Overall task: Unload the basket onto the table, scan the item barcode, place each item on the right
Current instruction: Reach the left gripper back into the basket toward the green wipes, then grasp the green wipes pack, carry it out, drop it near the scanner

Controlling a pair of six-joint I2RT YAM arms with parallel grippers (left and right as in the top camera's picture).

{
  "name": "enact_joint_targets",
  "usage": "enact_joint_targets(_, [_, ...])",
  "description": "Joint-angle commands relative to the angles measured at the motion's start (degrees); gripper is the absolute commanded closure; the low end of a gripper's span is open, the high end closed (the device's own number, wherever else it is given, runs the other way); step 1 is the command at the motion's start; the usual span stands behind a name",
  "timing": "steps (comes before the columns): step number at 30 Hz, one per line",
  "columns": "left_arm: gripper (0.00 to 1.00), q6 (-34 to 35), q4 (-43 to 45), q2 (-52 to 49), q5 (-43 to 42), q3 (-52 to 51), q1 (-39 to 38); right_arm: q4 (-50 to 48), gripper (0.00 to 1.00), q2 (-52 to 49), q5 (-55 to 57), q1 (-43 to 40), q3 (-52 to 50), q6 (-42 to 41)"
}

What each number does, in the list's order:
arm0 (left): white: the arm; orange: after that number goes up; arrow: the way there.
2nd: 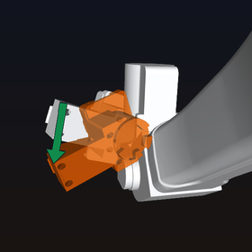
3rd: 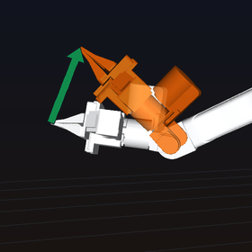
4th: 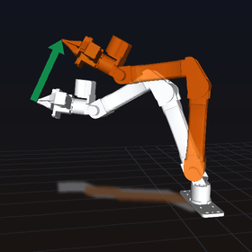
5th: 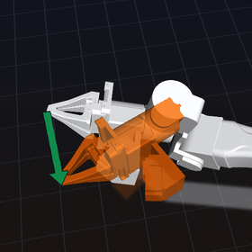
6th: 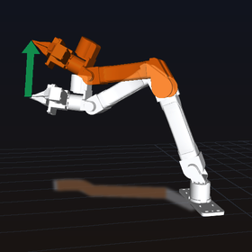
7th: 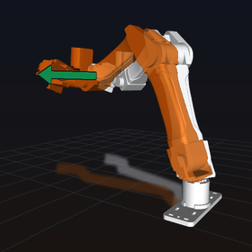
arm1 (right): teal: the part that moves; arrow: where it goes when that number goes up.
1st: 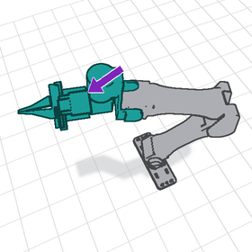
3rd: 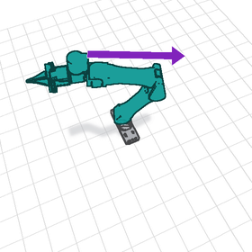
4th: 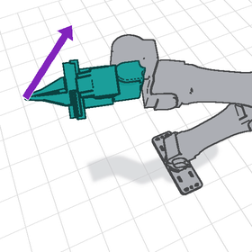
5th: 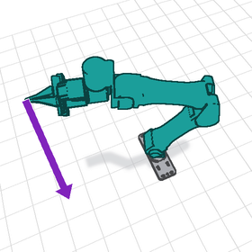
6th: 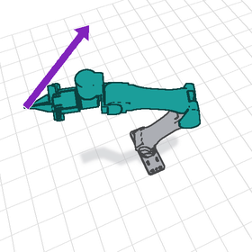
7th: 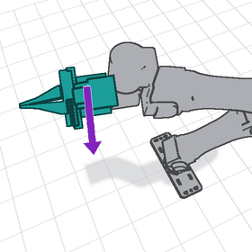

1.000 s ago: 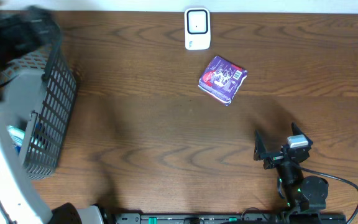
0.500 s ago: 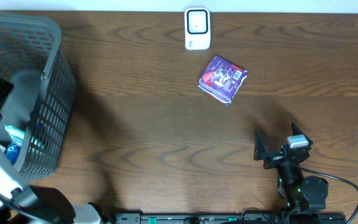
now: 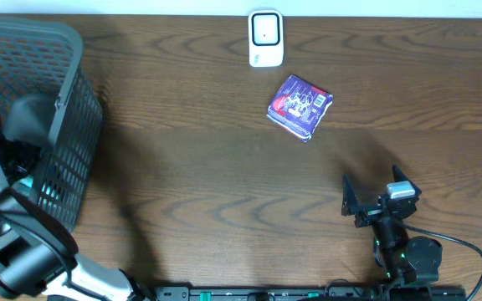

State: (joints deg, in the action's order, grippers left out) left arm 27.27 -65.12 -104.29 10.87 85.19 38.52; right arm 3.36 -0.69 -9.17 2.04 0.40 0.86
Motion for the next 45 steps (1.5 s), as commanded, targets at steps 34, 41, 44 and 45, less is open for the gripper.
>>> enact_joint_targets(34, [0.93, 1.99, 18.56, 36.37, -30.58, 8.17, -4.94, 0.22, 0.01, 0.31, 0.04, -0.24, -0.09, -0.15])
enact_joint_targets(41, [0.93, -4.76, 18.73, 38.07, -30.27, 8.11, -24.17, 0.22, 0.01, 0.31, 0.02, -0.24, -0.09, -0.15])
enact_joint_targets(44, [0.93, -8.5, 17.81, 36.52, -24.94, 8.02, -33.75, 0.22, 0.01, 0.31, 0.02, -0.24, -0.09, -0.15])
enact_joint_targets(45, [0.93, -9.11, 17.44, 35.85, -22.51, 8.0, -36.39, 0.22, 0.01, 0.31, 0.02, -0.24, -0.09, -0.15])
